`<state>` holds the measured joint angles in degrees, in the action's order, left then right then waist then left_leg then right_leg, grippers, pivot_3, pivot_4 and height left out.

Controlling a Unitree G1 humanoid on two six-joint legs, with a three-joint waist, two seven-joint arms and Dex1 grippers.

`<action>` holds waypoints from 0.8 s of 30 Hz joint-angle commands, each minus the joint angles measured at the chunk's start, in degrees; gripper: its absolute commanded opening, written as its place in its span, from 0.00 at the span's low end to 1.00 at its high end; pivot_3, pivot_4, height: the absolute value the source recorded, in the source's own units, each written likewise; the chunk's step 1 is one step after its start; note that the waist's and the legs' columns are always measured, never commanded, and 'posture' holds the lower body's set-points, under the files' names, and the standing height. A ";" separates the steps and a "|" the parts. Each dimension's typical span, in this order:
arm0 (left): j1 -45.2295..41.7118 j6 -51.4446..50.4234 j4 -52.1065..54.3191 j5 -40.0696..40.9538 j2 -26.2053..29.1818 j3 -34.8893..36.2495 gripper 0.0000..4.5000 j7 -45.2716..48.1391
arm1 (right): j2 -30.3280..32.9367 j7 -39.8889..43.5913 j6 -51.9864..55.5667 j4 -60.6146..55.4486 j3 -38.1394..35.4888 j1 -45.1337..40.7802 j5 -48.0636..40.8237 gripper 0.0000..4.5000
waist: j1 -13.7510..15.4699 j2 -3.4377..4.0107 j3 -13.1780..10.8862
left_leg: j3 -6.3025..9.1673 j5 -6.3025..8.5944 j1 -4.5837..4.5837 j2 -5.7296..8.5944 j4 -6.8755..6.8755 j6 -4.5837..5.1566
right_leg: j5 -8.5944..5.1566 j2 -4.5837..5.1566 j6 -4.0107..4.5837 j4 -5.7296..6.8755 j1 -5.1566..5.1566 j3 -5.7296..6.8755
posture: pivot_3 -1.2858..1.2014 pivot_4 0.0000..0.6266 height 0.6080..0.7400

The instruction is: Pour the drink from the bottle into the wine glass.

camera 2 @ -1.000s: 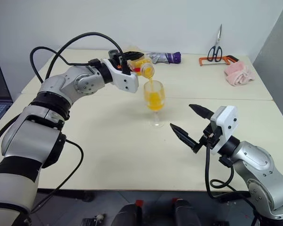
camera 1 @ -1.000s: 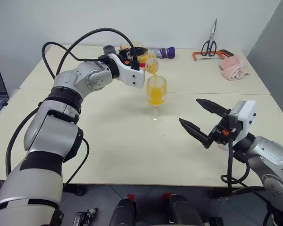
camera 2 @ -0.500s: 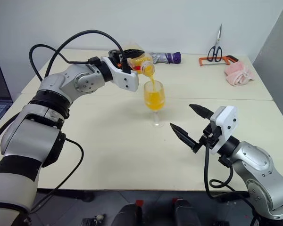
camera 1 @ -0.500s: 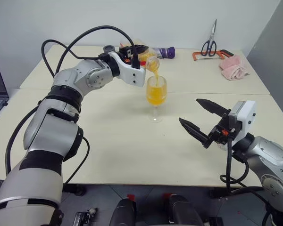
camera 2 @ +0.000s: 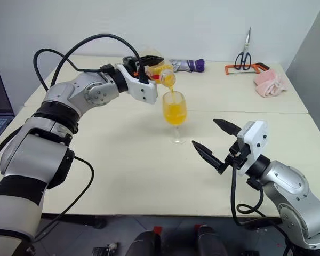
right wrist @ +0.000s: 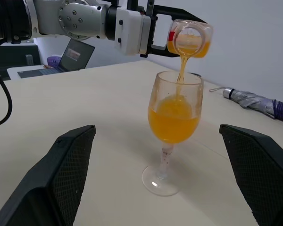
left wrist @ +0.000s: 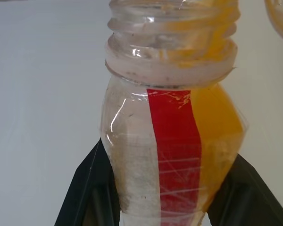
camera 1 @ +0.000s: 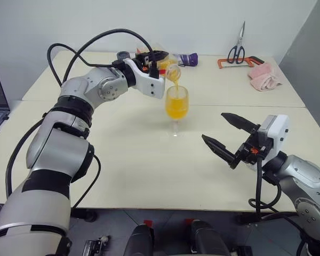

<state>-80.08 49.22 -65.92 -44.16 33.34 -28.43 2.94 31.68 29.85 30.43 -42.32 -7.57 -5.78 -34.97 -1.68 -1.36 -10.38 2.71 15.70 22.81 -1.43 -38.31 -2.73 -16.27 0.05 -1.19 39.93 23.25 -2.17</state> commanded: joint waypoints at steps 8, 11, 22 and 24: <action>-2.77 0.12 0.13 0.16 1.04 0.29 0.40 -1.82 | 0.27 0.35 -1.30 -1.40 0.21 -0.03 -0.02 1.00 | 0.00 0.00 0.00 | 0.00 0.00 0.00 0.00 -0.01 0.00 | 0.00 0.00 0.00 0.00 0.00 0.00 | 0.52 0.24 1.00; -2.87 0.03 -0.04 0.23 0.96 0.11 0.40 -1.99 | 0.28 0.31 -1.24 -1.48 0.20 -0.03 -0.09 1.00 | 0.00 0.00 0.00 | 0.00 0.00 0.00 0.00 -0.01 0.00 | 0.00 0.00 0.00 0.01 0.00 0.00 | 0.52 0.24 1.00; -3.23 -0.07 -0.70 0.28 0.67 -0.17 0.40 -2.13 | 0.37 0.25 -0.94 -1.72 0.28 -0.10 -0.33 1.00 | 0.00 0.00 0.00 | 0.00 0.00 0.01 0.00 -0.03 0.00 | 0.00 0.00 0.00 0.01 0.00 0.00 | 0.52 0.24 1.00; -3.26 -0.08 -0.75 0.30 0.61 -0.17 0.40 -2.14 | 0.39 0.25 -0.91 -1.76 0.30 -0.11 -0.35 1.00 | 0.00 0.00 0.00 | 0.00 0.00 0.01 0.00 -0.03 0.00 | 0.00 0.00 0.00 0.02 0.00 0.00 | 0.52 0.24 1.00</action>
<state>-80.61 49.15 -67.32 -44.16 33.55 -29.06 1.91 31.70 29.92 30.43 -42.33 -6.97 -5.68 -34.97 -1.69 -1.36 -10.38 2.71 15.70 22.82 -1.43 -38.34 -2.73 -16.27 0.05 -1.19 39.95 23.25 -2.17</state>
